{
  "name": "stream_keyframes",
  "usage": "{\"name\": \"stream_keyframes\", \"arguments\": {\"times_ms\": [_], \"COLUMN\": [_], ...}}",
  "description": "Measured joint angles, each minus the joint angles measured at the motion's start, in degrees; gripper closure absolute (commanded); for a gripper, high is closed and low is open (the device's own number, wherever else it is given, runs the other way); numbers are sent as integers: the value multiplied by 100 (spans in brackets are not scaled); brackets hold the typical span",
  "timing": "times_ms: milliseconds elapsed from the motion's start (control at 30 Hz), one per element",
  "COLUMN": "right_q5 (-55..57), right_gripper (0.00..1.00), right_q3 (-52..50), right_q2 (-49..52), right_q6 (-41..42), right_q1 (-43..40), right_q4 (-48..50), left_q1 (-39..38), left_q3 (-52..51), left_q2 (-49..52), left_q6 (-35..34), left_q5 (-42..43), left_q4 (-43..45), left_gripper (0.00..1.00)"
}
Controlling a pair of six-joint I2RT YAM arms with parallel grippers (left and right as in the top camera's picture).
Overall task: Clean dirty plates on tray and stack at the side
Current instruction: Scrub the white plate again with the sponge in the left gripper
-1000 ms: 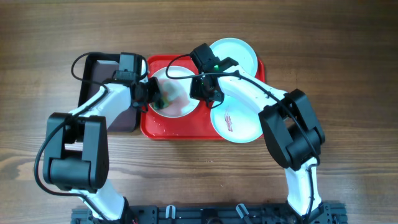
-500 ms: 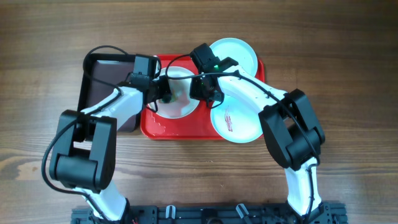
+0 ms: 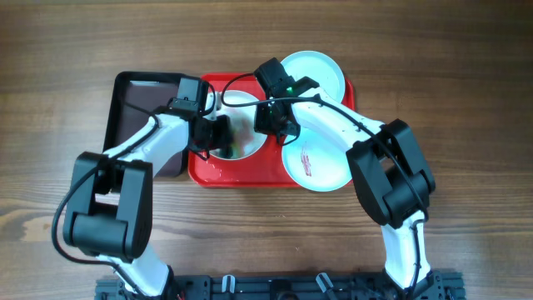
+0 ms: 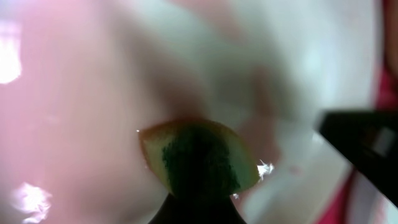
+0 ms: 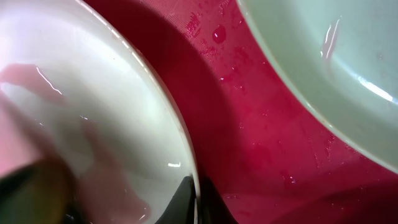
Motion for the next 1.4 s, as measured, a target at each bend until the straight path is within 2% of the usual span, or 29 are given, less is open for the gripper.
{"name": "stream_keyframes", "arguments": {"times_ms": [167,333,400,667,867,967,1233,1400], "right_q5": [0,0,0,-2,-2,-2,-2,-2], "right_gripper": [96,96,96,96,96,96,96,96], "right_q3": [0,0,0,0,0,0,0,0], "right_q2": [0,0,0,0,0,0,0,0], "right_q6": [0,0,0,-26,-39,-39,-48,-76], "right_q1": [0,0,0,0,0,0,0,0], "right_q4": [0,4,4,4,4,2,0,0], "left_q1": [-4,-26,-76,-168,-442,-614,-831,-846], "left_q3": [-92,-94,-70,24,-4,-87,-184,-184], "left_q2": [144,149,96,-74,-57,-11,173,177], "left_q6": [367,369,223,-328,-584,-621,-627,-627], "left_q5": [817,619,238,-2409,-3604,-3993,-4026,-3571], "left_q4": [319,299,258,247,321,713,2199,2424], "left_gripper": [96,96,96,96,96,96,96,96]}}
